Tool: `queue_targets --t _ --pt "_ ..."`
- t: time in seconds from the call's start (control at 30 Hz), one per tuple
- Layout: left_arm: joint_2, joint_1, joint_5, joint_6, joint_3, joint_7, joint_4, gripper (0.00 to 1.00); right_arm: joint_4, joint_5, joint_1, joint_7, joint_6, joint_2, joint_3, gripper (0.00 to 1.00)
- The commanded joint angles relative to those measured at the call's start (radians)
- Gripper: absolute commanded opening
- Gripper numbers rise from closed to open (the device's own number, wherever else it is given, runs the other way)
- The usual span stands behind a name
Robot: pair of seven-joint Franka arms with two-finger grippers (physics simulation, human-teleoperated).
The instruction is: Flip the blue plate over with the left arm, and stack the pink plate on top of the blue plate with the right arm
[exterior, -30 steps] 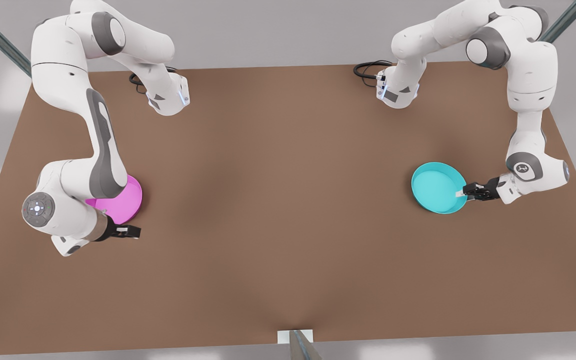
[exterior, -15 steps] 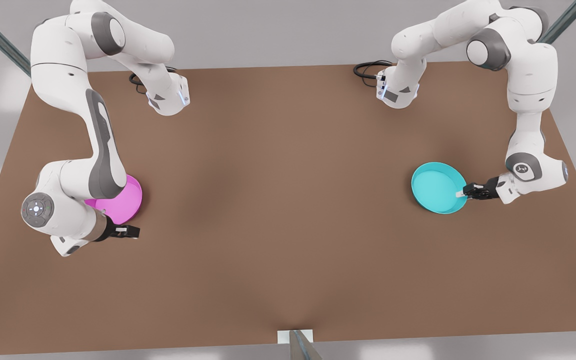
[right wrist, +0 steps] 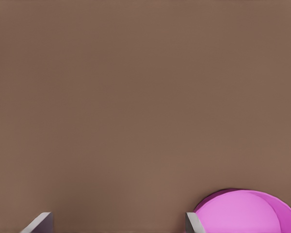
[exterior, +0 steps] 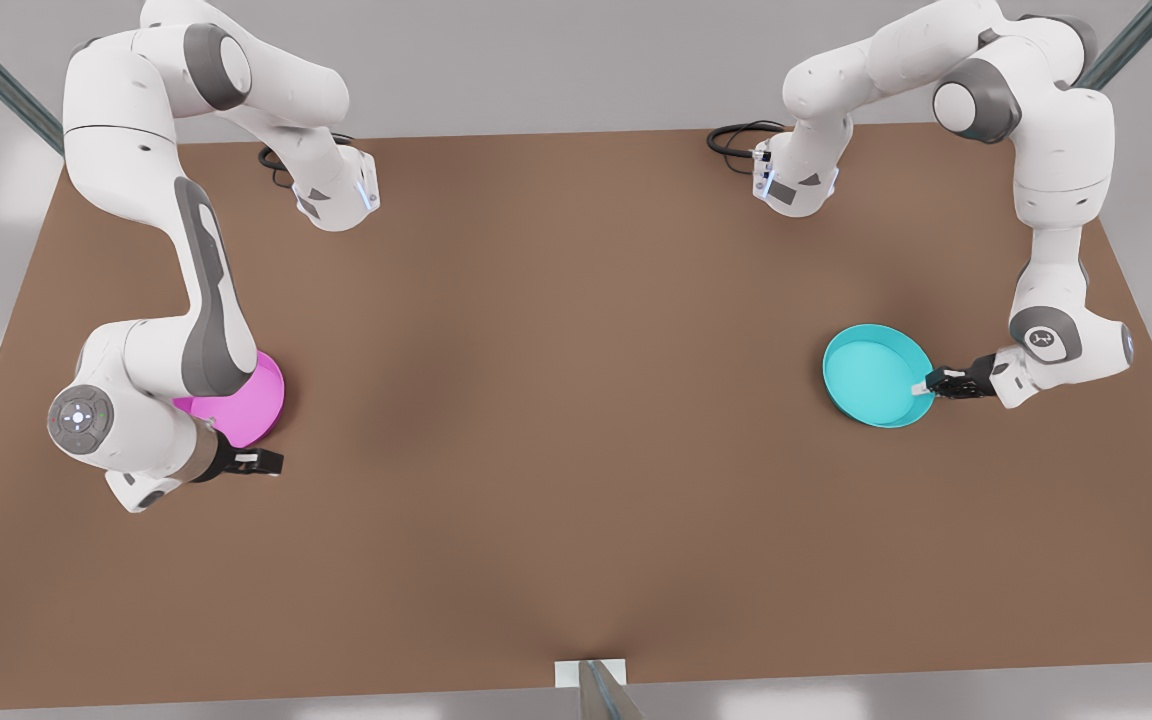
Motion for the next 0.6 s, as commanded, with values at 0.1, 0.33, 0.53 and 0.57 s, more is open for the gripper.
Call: queue_targets --t 0.1,0.33,0.53,0.57 --pt "0.0 0.0 0.002 0.0 0.0 0.0 0.0 0.32 0.0 0.0 0.002 0.0 -0.001 0.0 0.0 1.0" --pt "0.005 0.0 0.003 0.0 0.0 0.0 0.0 0.3 0.0 0.0 0.003 0.006 -0.008 0.0 0.002 1.0" --pt "0.005 0.0 0.006 -0.003 0.0 0.0 0.0 0.25 0.0 0.0 0.005 0.006 -0.008 0.0 0.002 1.0" --pt "0.005 0.0 0.008 -0.003 0.0 0.002 0.0 0.25 0.0 0.0 0.005 0.006 -0.008 0.0 0.002 1.0"
